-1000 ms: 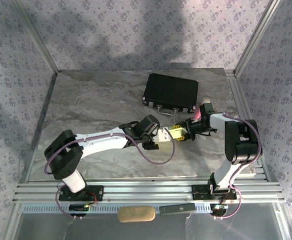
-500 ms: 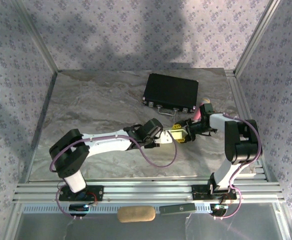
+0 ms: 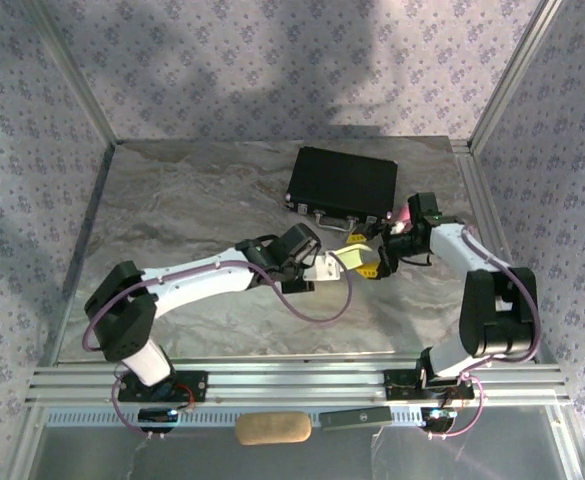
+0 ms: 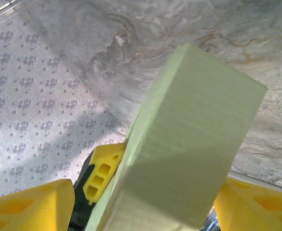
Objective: Fold the paper box
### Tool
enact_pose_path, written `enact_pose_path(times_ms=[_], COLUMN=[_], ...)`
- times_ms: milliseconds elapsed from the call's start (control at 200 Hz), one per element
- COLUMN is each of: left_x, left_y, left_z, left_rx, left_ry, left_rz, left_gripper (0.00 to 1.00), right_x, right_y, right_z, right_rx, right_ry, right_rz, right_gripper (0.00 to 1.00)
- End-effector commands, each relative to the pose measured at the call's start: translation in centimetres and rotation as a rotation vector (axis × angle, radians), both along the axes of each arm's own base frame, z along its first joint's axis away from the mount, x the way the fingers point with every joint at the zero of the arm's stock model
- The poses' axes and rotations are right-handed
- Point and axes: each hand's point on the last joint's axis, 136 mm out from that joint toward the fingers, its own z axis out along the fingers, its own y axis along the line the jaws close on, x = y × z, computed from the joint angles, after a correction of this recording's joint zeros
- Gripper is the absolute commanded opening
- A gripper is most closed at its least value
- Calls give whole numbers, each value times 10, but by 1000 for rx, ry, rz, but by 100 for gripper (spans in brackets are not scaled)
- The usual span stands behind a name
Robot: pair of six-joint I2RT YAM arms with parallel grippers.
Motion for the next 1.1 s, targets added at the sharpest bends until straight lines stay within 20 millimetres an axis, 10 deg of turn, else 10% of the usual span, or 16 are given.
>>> enact_pose_path(times_ms=[0,320,515,1094], left_x=[-22,-28,-24,-12], left_y=[19,38,52,46], left_z=[6,-4,-15,2], left_rx=[23,74,72,-59], left_ry=[122,191,219,174], left_rz=[-29,-15,20,106], left_gripper=[49,49,50,58], right_x=[-5,-14,-21,-38], right_y=[-10,-19,-42,7], right_z=[10,4,27,-16], right_rx=[-41,-103,-393,-663], right_ry=[-37,-75,-405,-567], right_rz=[1,-5,-28,94], right_gripper=[78,79,62,64])
